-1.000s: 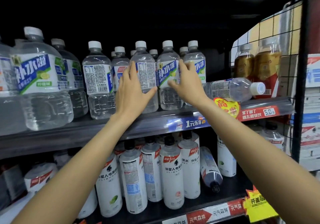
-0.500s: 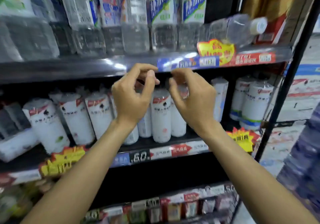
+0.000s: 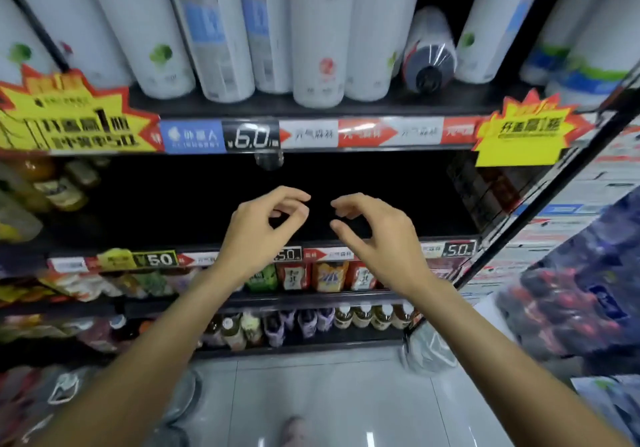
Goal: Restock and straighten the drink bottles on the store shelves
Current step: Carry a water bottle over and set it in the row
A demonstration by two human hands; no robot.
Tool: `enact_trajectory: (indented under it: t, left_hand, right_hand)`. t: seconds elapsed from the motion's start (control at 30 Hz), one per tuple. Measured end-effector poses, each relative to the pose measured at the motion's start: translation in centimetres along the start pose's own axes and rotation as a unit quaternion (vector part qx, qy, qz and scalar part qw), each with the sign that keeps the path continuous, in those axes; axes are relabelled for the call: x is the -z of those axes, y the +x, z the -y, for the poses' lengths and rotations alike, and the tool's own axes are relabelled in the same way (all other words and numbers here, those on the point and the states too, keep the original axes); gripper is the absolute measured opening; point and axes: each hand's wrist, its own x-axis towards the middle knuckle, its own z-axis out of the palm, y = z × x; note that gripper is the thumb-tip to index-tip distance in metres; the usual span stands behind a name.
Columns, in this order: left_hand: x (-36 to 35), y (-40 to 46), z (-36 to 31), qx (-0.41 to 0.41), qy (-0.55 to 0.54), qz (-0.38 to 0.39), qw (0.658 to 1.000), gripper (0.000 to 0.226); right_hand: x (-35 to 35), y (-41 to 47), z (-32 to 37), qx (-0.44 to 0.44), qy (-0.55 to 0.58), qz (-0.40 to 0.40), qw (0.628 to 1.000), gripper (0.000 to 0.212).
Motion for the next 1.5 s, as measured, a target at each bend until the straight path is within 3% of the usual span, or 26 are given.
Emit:
enact_trajectory:
  t: [0.13, 0.37, 0.5, 0.7, 0.83, 1.0, 1.17, 1.37, 1.5]
  left_hand:
    - [-2.0, -0.1, 6.0, 0.034, 0.043, -0.016, 0.998, 0.019]
    - [-4.9, 3.6, 15.4, -0.011, 0.018, -0.154, 0.988, 0.024]
    - [-5.1, 9.5, 19.4, -0.005, -0.020, -0.158, 0.987, 0.045]
    - [-4.8, 17.5, 23.7, 0.045, -0.022, -0.141, 0.989, 0.092]
    - [-4.6, 21.1, 25.3, 0.060, -0.028, -0.138, 0.988, 0.110]
    - [-4.7, 23.9, 25.3, 0.058, -0.033, -0.099, 0.993, 0.107]
    - [-5.1, 23.6, 25.4, 0.023, -0.004, -0.105, 0.994, 0.082]
    - [-4.0, 19.7, 23.9, -0.005, -0.002, -0.092, 0.996, 0.086]
    - [-3.6, 15.3, 21.1, -0.007, -0.018, -0.052, 0.998, 0.094]
  right_hand:
    - [-5.3, 0.2, -3.3, -0.007, -0.013, 0.040, 0.999, 0.023]
    - [-14.9, 3.9, -8.2, 0.051, -0.019, -0.009, 0.998, 0.021]
    - [-18.3, 9.2, -10.8, 0.053, -0.014, -0.041, 0.998, 0.027]
    - [-22.0, 18.3, -12.8, -0.086, 0.151, -0.031, 0.984, 0.048]
    - [-22.8, 21.8, -14.0, -0.109, 0.191, -0.003, 0.975, 0.068]
    - [-23.2, 24.0, -15.2, -0.087, 0.189, 0.065, 0.976, 0.084]
    - [-23.5, 24.3, -15.0, -0.051, 0.193, 0.077, 0.977, 0.085]
    - [-21.4, 21.5, -14.3, -0.006, 0.181, 0.086, 0.980, 0.092]
    - [-19.3, 17.2, -13.2, -0.034, 0.228, 0.102, 0.968, 0.098]
